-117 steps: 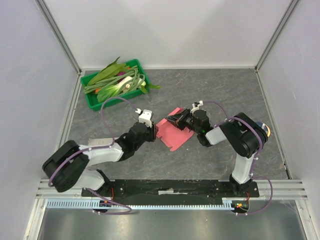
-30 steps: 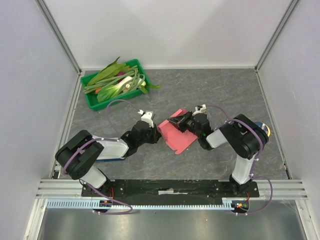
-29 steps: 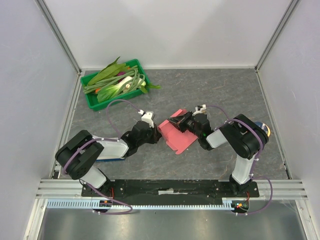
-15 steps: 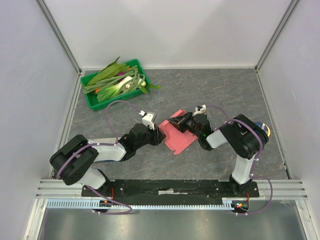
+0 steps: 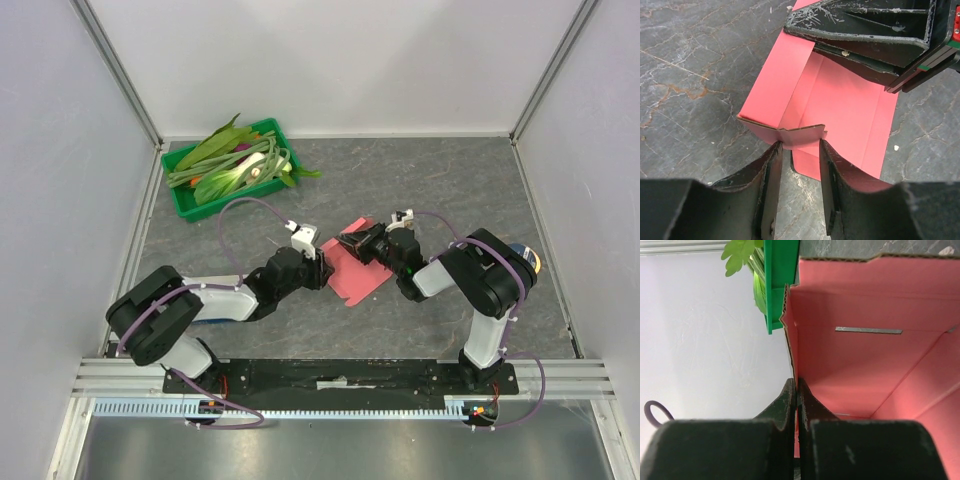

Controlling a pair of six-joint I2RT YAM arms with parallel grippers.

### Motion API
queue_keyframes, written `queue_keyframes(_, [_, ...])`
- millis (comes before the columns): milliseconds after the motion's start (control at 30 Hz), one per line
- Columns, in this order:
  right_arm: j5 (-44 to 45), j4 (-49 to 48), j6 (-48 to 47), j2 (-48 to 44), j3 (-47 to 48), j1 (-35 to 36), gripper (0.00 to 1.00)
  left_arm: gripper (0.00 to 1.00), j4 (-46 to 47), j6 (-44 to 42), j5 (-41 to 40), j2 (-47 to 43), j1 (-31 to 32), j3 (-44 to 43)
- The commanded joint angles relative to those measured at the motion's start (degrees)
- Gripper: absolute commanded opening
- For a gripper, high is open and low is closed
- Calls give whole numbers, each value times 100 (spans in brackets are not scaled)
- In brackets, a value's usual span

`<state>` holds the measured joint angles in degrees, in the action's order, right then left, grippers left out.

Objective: Fold the paper box

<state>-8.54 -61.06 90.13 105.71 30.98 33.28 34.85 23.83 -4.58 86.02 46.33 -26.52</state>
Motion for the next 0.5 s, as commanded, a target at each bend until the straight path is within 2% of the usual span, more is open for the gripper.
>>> queue_keyframes(0, [-149, -108, -57, 64, -48, 188, 0, 43, 286, -590, -858, 196, 139, -388])
queue_keyframes(167, [-122, -100, -48, 55, -40, 249, 0, 42, 14, -652, -1615, 486, 342, -599])
queue_keyframes(333, [-148, -108, -48, 55, -22, 258, 0, 52, -128, -529, -2161, 644, 412, -705])
queue_keyframes(467, [-166, -108, -48, 72, -22, 258, 0, 56, -5, -599, -2416, 653, 421, -644])
